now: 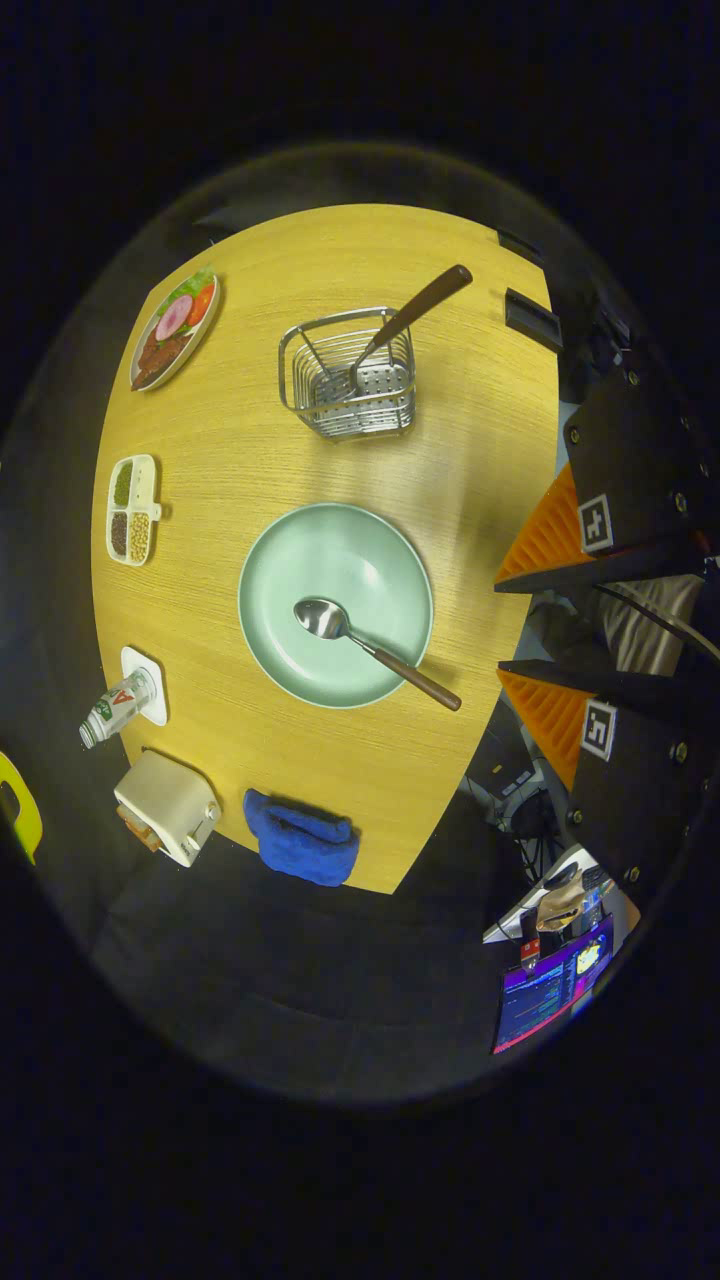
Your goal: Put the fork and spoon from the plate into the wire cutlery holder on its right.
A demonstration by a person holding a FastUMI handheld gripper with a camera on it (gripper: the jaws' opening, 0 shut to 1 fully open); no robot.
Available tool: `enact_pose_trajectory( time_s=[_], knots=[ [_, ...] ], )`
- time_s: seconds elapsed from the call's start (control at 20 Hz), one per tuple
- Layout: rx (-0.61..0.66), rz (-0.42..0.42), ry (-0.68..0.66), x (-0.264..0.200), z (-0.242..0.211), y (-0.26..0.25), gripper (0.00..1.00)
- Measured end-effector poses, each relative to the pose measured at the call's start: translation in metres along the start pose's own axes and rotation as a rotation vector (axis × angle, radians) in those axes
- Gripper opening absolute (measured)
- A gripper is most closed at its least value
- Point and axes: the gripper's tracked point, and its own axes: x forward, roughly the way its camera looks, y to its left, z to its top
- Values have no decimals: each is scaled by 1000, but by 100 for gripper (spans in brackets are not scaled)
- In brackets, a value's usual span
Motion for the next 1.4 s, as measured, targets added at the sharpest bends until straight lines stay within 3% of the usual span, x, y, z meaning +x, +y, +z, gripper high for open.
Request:
enact_pose_trajectory(
  time_s=[0.65, 1.2, 1.3, 1.4],
  knots=[
    [129, 52, 53, 109, 4, 46, 39],
    [205, 57, 74, 148, 10, 52, 39],
    [192, 65, 67, 149, 3, 48, 21],
    [154, 21, 55, 140, -4, 37, 21]
  ],
)
